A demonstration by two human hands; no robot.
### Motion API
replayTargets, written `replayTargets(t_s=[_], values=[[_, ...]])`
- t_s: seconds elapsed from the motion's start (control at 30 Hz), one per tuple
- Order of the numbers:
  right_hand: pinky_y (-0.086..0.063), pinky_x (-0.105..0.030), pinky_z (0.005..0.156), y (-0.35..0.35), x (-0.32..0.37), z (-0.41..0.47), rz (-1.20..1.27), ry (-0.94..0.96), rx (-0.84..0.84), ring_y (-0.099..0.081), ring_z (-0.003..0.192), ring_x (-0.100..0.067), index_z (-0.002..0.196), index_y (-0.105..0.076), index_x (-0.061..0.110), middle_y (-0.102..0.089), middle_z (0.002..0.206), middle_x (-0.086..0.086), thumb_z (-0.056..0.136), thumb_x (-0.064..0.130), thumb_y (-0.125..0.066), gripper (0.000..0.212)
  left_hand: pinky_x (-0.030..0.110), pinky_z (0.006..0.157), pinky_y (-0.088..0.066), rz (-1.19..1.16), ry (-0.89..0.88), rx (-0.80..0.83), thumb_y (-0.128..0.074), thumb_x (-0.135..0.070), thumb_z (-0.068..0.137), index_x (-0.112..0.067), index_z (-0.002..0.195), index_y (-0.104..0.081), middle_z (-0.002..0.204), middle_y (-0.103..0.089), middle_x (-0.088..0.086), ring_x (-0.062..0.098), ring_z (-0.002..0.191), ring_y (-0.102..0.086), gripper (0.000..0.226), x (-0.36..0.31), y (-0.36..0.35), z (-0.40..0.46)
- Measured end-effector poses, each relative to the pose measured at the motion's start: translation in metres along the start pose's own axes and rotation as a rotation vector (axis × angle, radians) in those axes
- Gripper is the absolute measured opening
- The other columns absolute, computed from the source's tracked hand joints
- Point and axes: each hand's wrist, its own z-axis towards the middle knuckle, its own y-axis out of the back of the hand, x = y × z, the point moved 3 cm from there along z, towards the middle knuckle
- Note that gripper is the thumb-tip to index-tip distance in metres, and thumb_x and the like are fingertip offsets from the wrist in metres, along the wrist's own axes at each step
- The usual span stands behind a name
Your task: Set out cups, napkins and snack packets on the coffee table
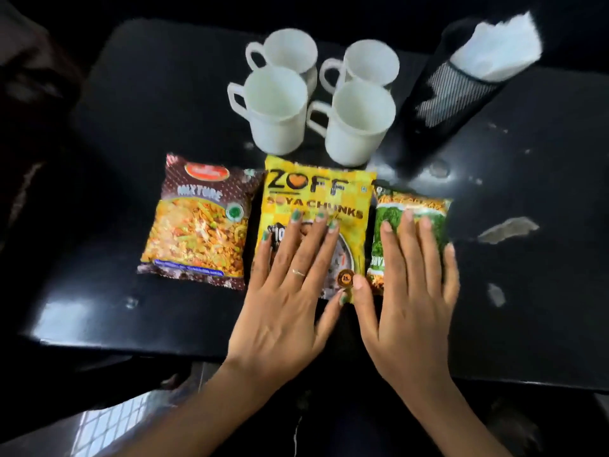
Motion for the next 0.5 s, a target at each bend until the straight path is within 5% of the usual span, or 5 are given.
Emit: replayTargets(t_s=[0.37,0.43,0.5], values=[[-0.019,-0.05,0.114,0.04,0.01,0.019,-0.077,-0.042,0.322,-0.029,0.14,-0.029,0.14,-0.042,0.007,-0.034,0.15,-0.013,0.091,0.042,-0.037,0.06,0.049,0.112,-0.021,0.071,0.111,0.253,-0.034,-0.043,0.09,-0.014,0.144,-0.039,0.152,-0.033,0.004,0.026,0.139,-0.036,0.061,-0.019,0.057,0.006],[-0.021,-0.052,0.114,0.059,0.01,0.024,-0.111,-0.031,0.394,-0.034,0.138,-0.031,0.139,-0.042,0.007,-0.037,0.149,-0.014,0.091,0.041,-0.04,0.059,0.049,0.117,-0.019,0.098,0.145,0.341,-0.027,-0.044,0.092,-0.016,0.148,-0.027,0.155,-0.027,0.005,0.024,0.143,-0.028,0.062,-0.023,0.085,0.008],[-0.022,-0.053,0.113,0.08,0.011,0.033,-0.069,-0.107,0.44,-0.032,0.139,-0.032,0.14,-0.041,0.008,-0.036,0.149,-0.015,0.091,0.038,-0.05,0.058,0.046,0.118,0.001,0.066,0.127,0.422,-0.019,-0.045,0.097,-0.018,0.149,0.008,0.161,0.001,0.003,0.022,0.148,0.001,0.064,-0.027,0.101,0.009]])
